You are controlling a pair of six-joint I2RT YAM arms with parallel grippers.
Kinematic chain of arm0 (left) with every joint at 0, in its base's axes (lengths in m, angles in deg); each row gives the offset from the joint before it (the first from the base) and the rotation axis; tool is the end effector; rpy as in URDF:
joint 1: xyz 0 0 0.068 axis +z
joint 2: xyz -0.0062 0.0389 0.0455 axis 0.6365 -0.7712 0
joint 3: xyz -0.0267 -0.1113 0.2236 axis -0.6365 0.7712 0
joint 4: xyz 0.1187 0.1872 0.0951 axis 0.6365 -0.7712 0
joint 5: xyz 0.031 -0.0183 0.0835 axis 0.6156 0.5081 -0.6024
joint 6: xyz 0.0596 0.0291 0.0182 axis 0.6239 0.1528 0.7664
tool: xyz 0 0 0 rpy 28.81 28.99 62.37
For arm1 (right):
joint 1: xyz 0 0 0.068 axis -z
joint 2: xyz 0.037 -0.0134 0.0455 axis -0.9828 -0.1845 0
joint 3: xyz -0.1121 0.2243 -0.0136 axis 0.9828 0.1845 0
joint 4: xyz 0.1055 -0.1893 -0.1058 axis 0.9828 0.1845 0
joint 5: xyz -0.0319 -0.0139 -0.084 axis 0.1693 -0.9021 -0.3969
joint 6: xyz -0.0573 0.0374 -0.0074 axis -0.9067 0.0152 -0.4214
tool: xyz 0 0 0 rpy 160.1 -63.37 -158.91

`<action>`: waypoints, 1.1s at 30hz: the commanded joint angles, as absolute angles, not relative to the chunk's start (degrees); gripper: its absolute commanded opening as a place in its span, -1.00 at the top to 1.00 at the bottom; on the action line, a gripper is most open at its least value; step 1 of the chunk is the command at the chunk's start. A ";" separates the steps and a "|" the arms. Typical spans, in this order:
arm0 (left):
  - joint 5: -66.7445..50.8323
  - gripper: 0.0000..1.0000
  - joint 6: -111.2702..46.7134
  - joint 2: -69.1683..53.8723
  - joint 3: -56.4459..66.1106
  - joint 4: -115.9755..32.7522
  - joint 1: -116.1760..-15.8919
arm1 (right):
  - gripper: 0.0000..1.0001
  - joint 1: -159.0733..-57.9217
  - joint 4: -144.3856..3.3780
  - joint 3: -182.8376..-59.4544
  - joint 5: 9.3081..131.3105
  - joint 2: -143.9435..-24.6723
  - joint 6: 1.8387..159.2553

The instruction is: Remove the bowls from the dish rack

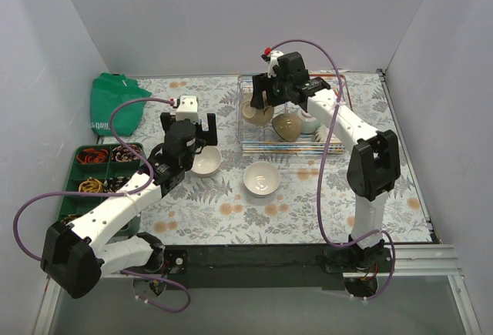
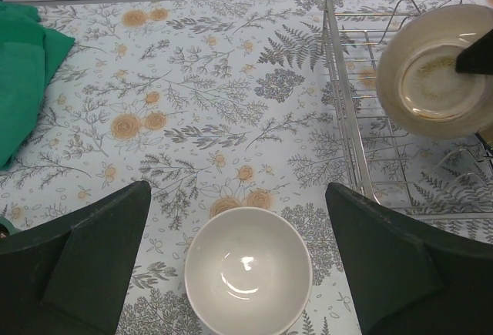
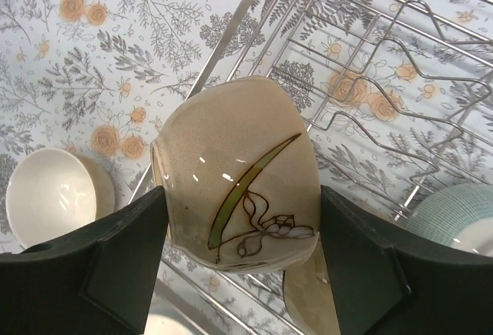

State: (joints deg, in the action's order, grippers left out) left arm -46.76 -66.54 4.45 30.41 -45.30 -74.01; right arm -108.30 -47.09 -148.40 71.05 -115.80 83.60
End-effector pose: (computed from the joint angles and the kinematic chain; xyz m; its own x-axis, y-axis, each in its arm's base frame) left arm 0.2290 -0.1228 0.2843 -0.2447 -0.5814 -0.7760 -0.1231 0.8124 -0.5699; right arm 0.3901 0.2249 0.2865 -0.5785 -0.1260 -0.8059 -0.4928 0.8413 0.2222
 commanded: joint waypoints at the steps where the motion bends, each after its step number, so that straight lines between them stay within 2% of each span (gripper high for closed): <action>1: -46.28 -0.96 -67.54 6.15 28.22 -46.09 -73.37 | 0.97 -108.55 -53.08 -146.51 72.07 -106.16 77.00; 8: -44.96 -0.97 -69.12 7.02 27.08 -47.93 -73.37 | 0.97 -111.71 -56.06 -138.77 69.71 -97.82 64.35; 13: -43.47 -0.96 -70.62 10.36 27.08 -48.64 -73.37 | 0.97 -118.37 -58.70 -130.52 62.41 -91.83 54.94; 18: -42.59 -0.96 -73.69 10.98 24.72 -53.37 -73.37 | 0.97 -127.08 -64.93 -120.94 49.79 -83.92 45.01; 23: -42.32 -0.96 -77.74 12.73 21.55 -61.28 -73.29 | 0.97 -137.63 -79.16 -106.64 36.16 -76.28 33.49; 28: -41.27 -0.96 -83.09 12.74 17.86 -70.16 -73.11 | 0.97 -146.76 -91.73 -96.68 26.56 -73.54 24.18; 33: -33.55 -0.96 -89.25 11.69 15.31 -74.82 -73.02 | 0.97 -152.31 -117.64 -85.00 17.06 -75.47 6.43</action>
State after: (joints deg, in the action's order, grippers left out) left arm -39.96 -83.40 11.53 18.61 -68.05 -73.31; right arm -149.26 -87.50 -89.89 29.15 -75.63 23.36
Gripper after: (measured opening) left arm 0.983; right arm 0.795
